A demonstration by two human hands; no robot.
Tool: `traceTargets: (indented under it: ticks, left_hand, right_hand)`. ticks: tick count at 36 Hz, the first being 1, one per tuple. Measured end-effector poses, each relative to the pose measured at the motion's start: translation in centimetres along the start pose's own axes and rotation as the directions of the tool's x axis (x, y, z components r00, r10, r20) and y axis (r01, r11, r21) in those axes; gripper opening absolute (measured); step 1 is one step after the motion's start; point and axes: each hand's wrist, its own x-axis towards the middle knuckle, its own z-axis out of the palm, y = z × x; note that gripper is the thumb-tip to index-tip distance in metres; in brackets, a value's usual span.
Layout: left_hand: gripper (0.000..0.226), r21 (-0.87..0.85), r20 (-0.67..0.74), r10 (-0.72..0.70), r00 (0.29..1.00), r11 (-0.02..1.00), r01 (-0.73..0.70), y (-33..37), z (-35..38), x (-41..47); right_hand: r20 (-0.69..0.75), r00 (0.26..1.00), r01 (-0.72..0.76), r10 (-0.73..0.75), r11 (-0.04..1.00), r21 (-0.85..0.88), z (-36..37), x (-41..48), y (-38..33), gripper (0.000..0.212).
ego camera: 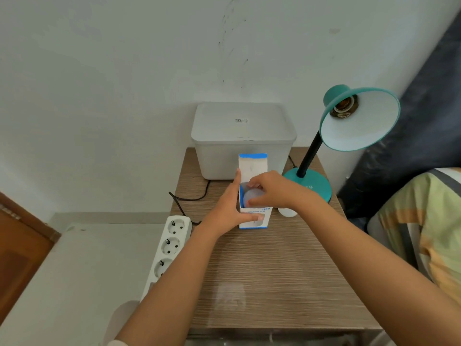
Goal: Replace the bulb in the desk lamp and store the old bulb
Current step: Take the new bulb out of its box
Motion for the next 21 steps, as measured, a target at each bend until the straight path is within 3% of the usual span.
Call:
traceTargets:
  ticks: [4,10,16,21]
  left_hand:
    - [0.125,0.003,-0.009,-0.008,1.0,1.0,0.009,-0.1,0.0,0.1]
    - [0.124,0.013,-0.009,-0.019,1.0,1.0,0.019,-0.2,0.0,0.0]
    - [0.125,0.013,0.005,-0.025,1.0,1.0,0.025,-0.2,-0.1,0.2]
    - [0.124,0.028,0.012,-0.036,0.999,0.999,0.035,0.1,0.0,0.1]
  right_hand:
    - [0.005,1.0,-0.001,0.001,1.0,-0.011,0.6,0.2,-0.2,0.026]
    - [-0.138,0.989,0.042,-0.043,0.999,-0.01,0.1,-0.6,0.6,0.04]
    - [-0.068,0.995,0.07,-0.075,0.995,-0.076,0.4,-0.8,0.1,0.043]
    - [-0.108,0.992,0.061,-0.067,0.996,-0.059,0.2,-0.9,0.0,0.04]
